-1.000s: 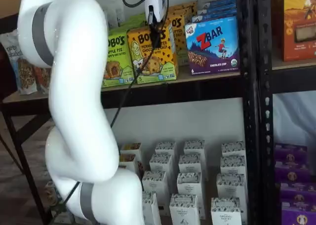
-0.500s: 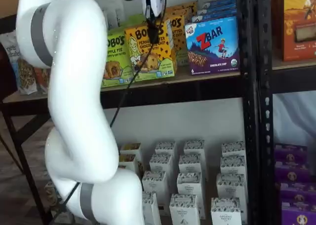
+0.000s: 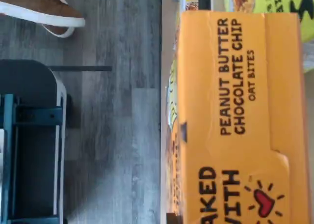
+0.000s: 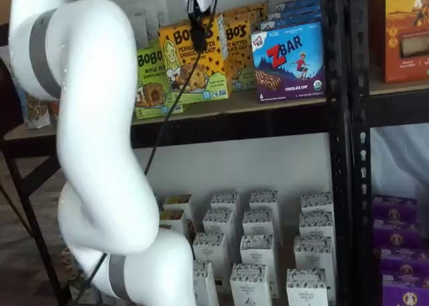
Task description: Pick up the orange box on the top shelf, the fifth box from the left
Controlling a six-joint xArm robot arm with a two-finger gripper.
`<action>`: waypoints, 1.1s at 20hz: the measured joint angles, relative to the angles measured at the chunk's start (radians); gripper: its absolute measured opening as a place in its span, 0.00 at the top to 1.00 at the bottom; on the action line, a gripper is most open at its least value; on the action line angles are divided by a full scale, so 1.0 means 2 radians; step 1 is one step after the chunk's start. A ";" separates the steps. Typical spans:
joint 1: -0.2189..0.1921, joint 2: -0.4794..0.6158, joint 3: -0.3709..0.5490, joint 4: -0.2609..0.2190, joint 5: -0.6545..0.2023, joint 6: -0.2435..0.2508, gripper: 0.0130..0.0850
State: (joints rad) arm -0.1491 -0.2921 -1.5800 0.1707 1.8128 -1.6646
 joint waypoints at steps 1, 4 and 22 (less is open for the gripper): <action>0.000 -0.006 0.002 0.000 0.003 0.000 0.94; -0.001 -0.023 0.011 -0.003 0.011 0.000 0.94; -0.020 -0.135 0.102 -0.030 0.040 -0.026 0.94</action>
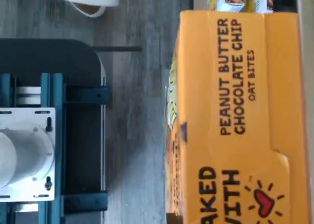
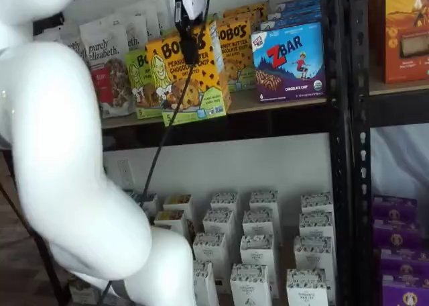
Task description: Pick up the orange box on the top shelf, the fifth box from the left
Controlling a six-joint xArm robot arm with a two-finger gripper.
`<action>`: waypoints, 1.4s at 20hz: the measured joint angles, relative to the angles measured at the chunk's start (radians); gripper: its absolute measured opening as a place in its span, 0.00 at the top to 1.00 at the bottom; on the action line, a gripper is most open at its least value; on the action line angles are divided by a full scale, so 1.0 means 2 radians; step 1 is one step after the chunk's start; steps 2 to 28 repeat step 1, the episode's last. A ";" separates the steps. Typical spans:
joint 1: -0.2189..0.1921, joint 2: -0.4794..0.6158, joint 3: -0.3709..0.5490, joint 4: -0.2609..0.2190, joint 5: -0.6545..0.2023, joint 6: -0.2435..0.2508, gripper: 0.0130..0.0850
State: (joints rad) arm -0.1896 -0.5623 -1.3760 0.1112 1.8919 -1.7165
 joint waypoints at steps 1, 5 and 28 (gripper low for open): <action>-0.002 -0.006 0.005 -0.002 0.001 -0.002 0.94; -0.002 -0.006 0.005 -0.002 0.001 -0.002 0.94; -0.002 -0.006 0.005 -0.002 0.001 -0.002 0.94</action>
